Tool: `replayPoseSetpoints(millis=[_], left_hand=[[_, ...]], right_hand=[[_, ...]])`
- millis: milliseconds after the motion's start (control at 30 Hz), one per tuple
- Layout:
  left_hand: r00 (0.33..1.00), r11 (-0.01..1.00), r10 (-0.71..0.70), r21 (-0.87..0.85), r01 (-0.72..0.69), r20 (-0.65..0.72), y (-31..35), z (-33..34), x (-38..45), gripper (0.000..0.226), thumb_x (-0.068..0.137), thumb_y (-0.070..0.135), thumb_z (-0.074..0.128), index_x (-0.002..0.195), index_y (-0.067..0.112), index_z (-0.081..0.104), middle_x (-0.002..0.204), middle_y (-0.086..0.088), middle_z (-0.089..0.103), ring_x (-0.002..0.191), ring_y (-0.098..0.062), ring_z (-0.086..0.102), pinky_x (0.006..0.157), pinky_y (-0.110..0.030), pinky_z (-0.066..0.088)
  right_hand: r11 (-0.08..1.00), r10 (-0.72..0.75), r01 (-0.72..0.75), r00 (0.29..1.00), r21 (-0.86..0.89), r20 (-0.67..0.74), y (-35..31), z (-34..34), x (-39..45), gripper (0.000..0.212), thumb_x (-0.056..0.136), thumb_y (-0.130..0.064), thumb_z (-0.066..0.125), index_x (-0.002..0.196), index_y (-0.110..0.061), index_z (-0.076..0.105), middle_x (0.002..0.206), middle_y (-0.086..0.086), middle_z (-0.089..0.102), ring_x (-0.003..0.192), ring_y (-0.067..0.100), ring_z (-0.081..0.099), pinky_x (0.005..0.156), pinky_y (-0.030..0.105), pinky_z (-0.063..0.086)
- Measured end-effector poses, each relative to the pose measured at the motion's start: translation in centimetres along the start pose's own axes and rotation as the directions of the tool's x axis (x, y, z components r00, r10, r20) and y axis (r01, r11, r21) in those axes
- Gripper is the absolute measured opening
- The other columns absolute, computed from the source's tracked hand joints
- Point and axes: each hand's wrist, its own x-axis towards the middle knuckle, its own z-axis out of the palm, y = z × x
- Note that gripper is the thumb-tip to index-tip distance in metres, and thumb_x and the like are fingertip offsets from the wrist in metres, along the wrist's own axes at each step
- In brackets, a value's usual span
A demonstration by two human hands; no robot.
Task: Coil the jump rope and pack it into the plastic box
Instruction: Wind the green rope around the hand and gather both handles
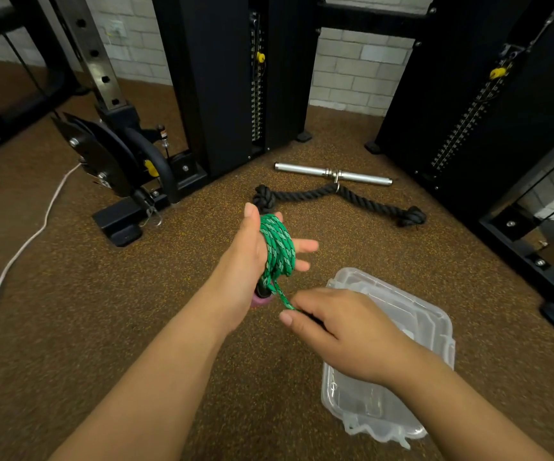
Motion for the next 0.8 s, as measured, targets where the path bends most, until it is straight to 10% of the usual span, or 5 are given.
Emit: replayPoseSetpoints(millis=[267, 400, 533, 633, 800], left_hand=[[0.983, 0.977, -0.159, 0.157, 0.143, 0.094, -0.9, 0.2, -0.2, 0.092, 0.073, 0.082, -0.008, 0.146, 0.039, 0.029, 0.150, -0.002, 0.043, 0.141, -0.013, 0.031, 0.119, -0.041, 0.004], [0.975, 0.965, -0.149, 0.240, 0.107, 0.166, 0.2, 0.8, -1.2, 0.096, 0.081, 0.073, -0.013, 0.139, 0.022, 0.045, 0.095, -0.002, 0.071, 0.097, -0.005, 0.065, 0.111, -0.036, 0.034], [0.961, 0.891, -0.198, 0.444, 0.093, 0.195, 0.5, 0.5, -1.7, 0.082, 0.082, 0.081, 0.009, 0.074, 0.018, 0.062, 0.068, 0.000, 0.063, 0.066, -0.014, 0.058, 0.078, -0.044, 0.049], [0.954, 0.920, -0.206, 0.375, 0.113, 0.216, -0.2, 0.0, -1.1, 0.056, 0.085, 0.063, 0.046, 0.097, 0.011, 0.064, 0.056, 0.006, 0.056, 0.056, -0.015, 0.049, 0.064, -0.038, 0.035], [0.981, 0.947, -0.128, 0.310, 0.078, 0.143, 0.0, -0.4, -0.8, 0.032, 0.099, 0.034, 0.043, 0.105, 0.013, 0.067, 0.053, 0.008, 0.043, 0.053, -0.010, 0.044, 0.062, -0.023, 0.043]], right_hand=[[0.952, 0.069, -0.021, 0.987, 0.307, -0.145, 0.1, -3.1, 0.0, 0.021, 0.088, -0.034, 0.049, 0.084, -0.026, 0.067, 0.073, -0.012, 0.064, 0.072, 0.009, 0.060, 0.063, 0.025, 0.045], [0.894, 0.128, -0.054, 0.982, 0.445, -0.138, 0.9, -3.5, 0.1, 0.016, 0.091, -0.021, 0.054, 0.082, -0.017, 0.067, 0.076, -0.008, 0.071, 0.080, 0.010, 0.067, 0.077, 0.028, 0.050], [0.851, 0.256, -0.134, 0.950, 0.508, -0.177, 2.0, -3.3, 0.3, 0.022, 0.087, -0.041, 0.060, 0.077, -0.022, 0.066, 0.066, -0.004, 0.060, 0.062, 0.010, 0.053, 0.062, 0.029, 0.046], [0.736, 0.319, -0.175, 0.941, 0.654, -0.108, 2.1, -3.1, 0.6, 0.030, 0.083, -0.042, 0.058, 0.077, -0.013, 0.066, 0.067, -0.004, 0.064, 0.065, 0.007, 0.056, 0.064, 0.022, 0.047], [0.468, 0.389, -0.314, 0.913, 0.826, 0.127, 3.5, -2.7, 0.5, 0.034, 0.089, -0.041, 0.055, 0.088, -0.008, 0.065, 0.094, 0.021, 0.069, 0.084, 0.018, 0.062, 0.068, 0.026, 0.049]])
